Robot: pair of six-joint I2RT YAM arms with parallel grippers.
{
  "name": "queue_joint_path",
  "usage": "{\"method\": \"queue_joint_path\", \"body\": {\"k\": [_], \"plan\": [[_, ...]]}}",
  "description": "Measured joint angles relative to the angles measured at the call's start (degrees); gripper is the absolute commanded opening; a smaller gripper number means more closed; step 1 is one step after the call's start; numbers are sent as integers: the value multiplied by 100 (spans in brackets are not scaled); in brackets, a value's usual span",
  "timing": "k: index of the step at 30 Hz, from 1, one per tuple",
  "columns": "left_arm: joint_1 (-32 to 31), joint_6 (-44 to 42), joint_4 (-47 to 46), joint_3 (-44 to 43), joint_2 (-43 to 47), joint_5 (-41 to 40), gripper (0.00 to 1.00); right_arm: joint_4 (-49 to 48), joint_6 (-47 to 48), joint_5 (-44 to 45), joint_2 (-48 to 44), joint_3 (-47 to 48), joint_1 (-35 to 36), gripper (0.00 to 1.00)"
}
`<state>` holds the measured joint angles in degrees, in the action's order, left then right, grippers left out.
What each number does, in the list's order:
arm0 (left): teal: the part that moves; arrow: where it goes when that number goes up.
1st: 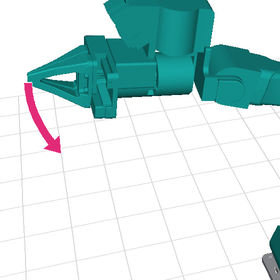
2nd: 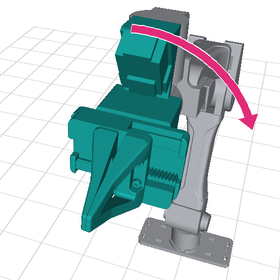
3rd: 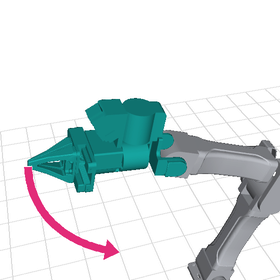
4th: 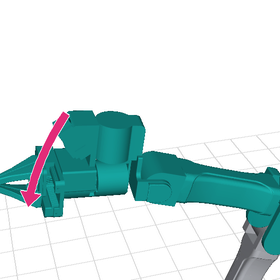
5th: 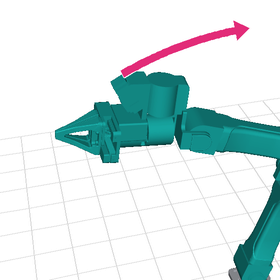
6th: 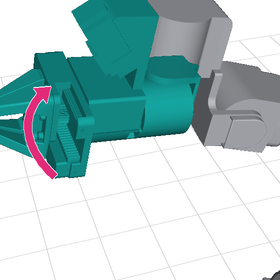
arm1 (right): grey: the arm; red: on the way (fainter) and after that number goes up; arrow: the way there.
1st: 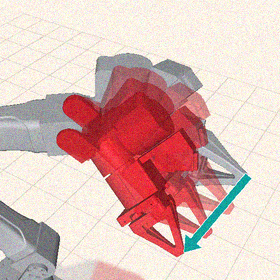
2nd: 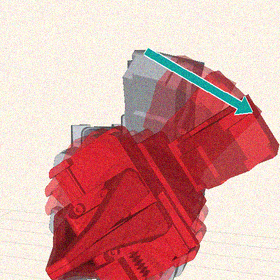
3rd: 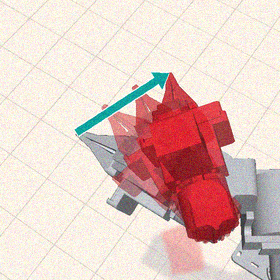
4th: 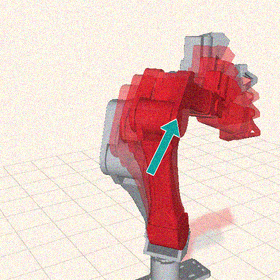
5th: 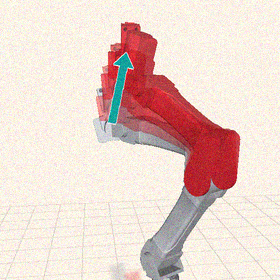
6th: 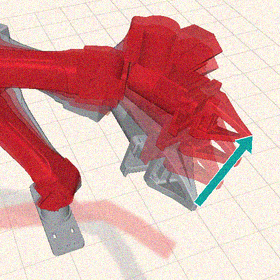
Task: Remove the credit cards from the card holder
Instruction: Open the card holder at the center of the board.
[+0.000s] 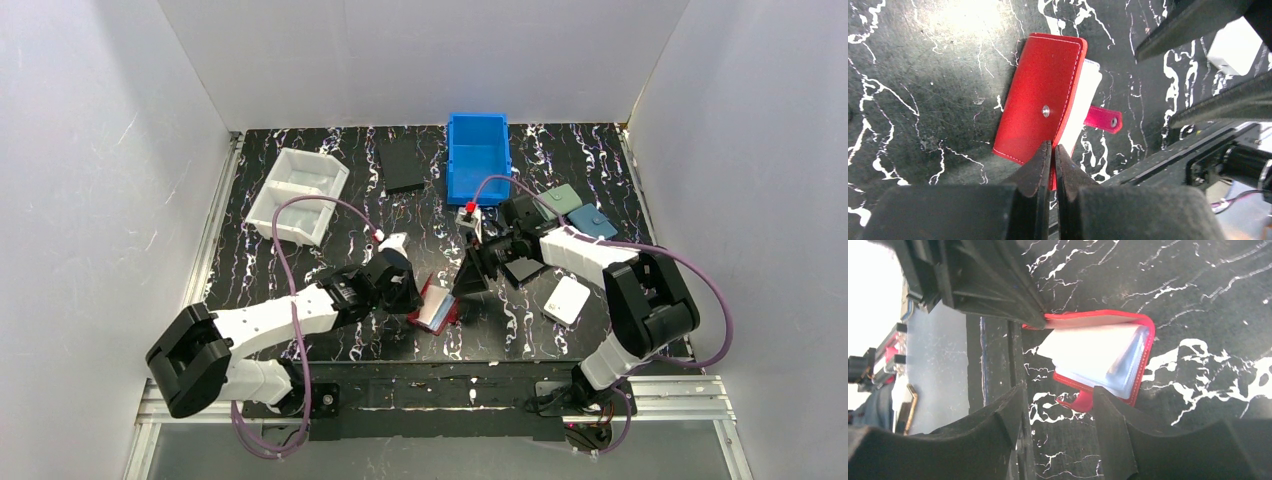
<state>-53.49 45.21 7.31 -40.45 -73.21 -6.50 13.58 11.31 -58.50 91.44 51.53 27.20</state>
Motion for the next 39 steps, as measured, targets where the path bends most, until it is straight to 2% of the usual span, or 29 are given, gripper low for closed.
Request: {"method": "queue_joint_path", "body": {"k": [4, 7, 14, 22, 28, 35, 39], "plan": [[415, 420, -623, 420, 59, 439, 0, 317, 743, -188, -151, 0, 365, 59], [750, 579, -734, 588, 103, 546, 0, 361, 1174, -7, -391, -83, 754, 58], [1255, 708, -872, 1091, 568, 872, 0, 0, 1139, 643, -396, -291, 1189, 60], [1377, 894, -1134, 1189, 573, 1351, 0, -155, 1305, 1014, -396, -317, 1259, 83], [1381, 901, -1137, 1189, 573, 1497, 0, -114, 2702, 1469, -415, -466, 1513, 93], [1397, 903, -1139, 1189, 573, 1633, 0, -313, 3860, 1700, -435, -590, 1628, 91], [1397, 903, -1137, 1189, 586, 1661, 0, -348, 4131, 1801, -96, -361, 1703, 85]]}}
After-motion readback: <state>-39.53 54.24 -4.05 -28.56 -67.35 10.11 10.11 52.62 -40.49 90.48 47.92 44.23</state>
